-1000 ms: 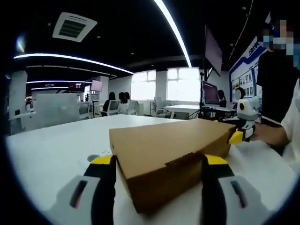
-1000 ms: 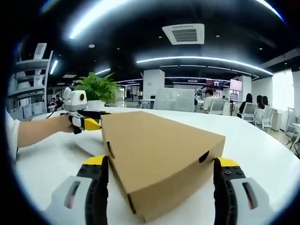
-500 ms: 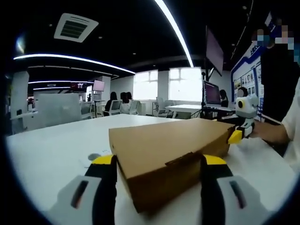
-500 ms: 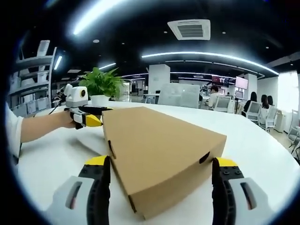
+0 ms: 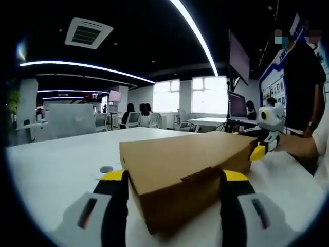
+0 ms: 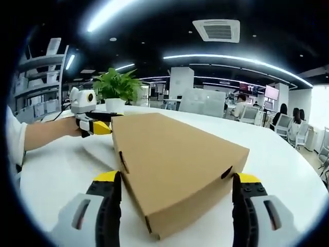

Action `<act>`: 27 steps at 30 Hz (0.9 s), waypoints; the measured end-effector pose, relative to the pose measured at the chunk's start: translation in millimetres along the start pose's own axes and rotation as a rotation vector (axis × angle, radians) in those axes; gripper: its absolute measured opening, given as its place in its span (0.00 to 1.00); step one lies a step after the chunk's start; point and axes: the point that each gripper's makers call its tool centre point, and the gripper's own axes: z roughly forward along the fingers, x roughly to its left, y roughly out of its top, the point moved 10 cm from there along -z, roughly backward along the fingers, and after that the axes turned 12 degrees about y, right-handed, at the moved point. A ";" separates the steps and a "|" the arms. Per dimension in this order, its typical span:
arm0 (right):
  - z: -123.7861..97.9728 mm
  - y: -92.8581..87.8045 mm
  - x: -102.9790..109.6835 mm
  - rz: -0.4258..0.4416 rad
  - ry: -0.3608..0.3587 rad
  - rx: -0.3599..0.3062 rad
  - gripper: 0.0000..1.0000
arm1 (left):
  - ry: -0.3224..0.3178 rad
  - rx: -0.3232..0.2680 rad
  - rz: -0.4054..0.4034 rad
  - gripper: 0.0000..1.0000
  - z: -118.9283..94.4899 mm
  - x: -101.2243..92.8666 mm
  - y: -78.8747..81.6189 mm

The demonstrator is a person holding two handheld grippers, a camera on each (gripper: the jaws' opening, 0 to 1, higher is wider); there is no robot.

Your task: Operate the shoe box by opening the lid, removing the specified soft item, and placing it in the target area until the item is outside and the box remains undamaged.

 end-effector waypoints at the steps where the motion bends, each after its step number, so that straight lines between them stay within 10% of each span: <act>1: -1.2 0.9 1.3 -0.003 0.000 0.000 0.91 | 0.007 0.010 0.002 0.73 -2.2 -1.9 1.2; 27: -16.7 -3.1 15.6 -0.028 0.101 -0.035 0.90 | 0.114 0.030 0.017 0.71 -52.4 -32.6 -3.8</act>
